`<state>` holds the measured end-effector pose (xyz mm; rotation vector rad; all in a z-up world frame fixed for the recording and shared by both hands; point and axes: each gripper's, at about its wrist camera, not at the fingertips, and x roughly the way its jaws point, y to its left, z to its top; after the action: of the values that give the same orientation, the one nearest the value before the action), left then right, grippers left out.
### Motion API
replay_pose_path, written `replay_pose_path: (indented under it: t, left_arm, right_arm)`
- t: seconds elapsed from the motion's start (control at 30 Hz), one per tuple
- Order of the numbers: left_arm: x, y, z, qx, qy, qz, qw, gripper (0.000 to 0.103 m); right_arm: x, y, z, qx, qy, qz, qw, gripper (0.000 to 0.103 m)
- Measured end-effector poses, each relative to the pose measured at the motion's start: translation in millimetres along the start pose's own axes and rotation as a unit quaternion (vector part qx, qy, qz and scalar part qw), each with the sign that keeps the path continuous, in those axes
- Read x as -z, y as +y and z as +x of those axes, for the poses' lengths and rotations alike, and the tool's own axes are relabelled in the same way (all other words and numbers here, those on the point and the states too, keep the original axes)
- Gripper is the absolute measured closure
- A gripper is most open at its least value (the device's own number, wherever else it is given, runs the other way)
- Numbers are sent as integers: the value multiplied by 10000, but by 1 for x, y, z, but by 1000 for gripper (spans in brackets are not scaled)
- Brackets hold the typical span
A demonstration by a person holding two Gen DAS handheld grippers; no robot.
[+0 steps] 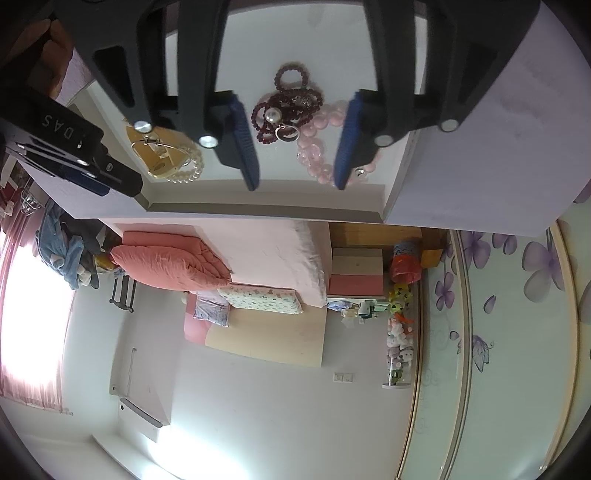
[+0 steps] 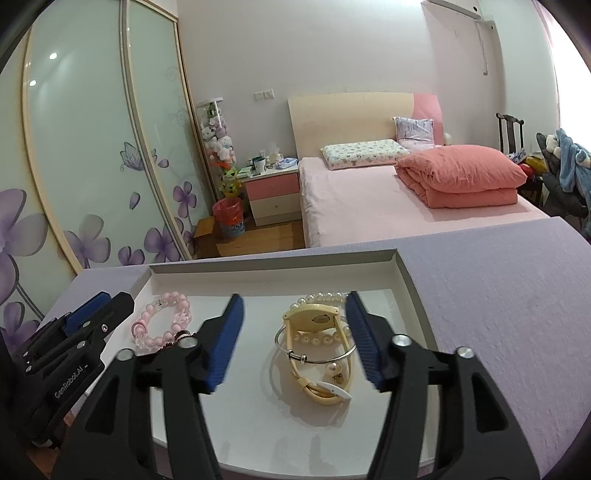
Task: Organize jewelry
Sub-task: 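Withdraw both open tools from the tray toward the grey cuff and pearl studs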
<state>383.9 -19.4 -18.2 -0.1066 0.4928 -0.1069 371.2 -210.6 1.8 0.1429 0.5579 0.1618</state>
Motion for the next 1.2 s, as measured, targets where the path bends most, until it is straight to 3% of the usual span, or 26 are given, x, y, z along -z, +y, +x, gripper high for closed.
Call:
replay_pose_path:
  t: [0.47, 0.77, 0.87, 0.97, 1.2]
  left_arm:
    - [9, 15, -24, -24, 16, -150, 9999, 43]
    - [35, 22, -78, 51, 67, -3, 10000, 37]
    - [44, 22, -98, 69, 58, 55, 9999, 36]
    - [50, 26, -115, 75, 24, 84, 9999, 34]
    - [54, 43, -121, -100, 22, -123, 9999, 33]
  right_arm:
    - [16, 10, -20, -58, 39, -236, 9997, 31]
    - [53, 20, -55, -266, 418, -559, 9972, 31]
    - [64, 19, -64, -282, 558, -577, 9964, 24]
    - [78, 18, -73, -230, 722, -626, 9952, 24]
    - [97, 14, -71, -197, 1225, -414, 9914, 24]
